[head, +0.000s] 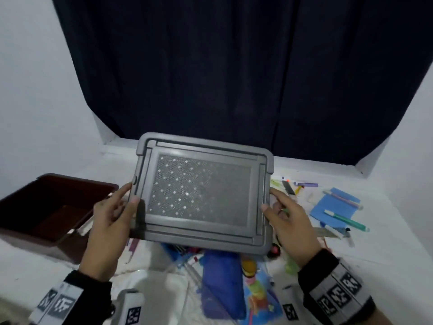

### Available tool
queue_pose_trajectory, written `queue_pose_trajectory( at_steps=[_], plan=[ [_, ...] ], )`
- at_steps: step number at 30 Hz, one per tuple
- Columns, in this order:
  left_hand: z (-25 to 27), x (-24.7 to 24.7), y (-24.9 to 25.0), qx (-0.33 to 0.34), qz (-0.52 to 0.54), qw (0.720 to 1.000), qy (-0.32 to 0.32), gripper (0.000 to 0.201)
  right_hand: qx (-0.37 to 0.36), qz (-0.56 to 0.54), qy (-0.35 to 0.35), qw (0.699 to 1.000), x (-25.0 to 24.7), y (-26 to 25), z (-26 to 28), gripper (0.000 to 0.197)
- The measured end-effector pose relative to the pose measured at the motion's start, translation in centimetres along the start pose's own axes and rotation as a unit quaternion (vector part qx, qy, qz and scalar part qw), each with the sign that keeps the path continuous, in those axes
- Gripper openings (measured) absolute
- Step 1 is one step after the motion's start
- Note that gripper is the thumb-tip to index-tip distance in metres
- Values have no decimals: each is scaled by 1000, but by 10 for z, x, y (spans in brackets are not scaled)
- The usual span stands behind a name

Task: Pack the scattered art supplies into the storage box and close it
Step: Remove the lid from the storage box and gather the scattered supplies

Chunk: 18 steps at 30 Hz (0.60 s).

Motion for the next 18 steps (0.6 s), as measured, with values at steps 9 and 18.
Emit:
queue_pose_trajectory(
  at_steps=[9, 18],
  plan=[
    [-79, -118, -15, 2, 27, 998, -60, 41, -3, -140, 38, 989, 139, -41, -19, 30],
    [-179, -202, -63, -108, 119, 963, -216, 86, 24, -173, 71, 982, 244, -51, -48, 27]
  ],
)
Point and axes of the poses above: each hand's wrist, its own z-axis away from the middle knuckle, its own x-axis out of the palm, y = z × x, the point moved 2 cm from there along -z, towards the middle knuckle, and after that the axes turned 14 degrees about -z, right-handed, at the moved point
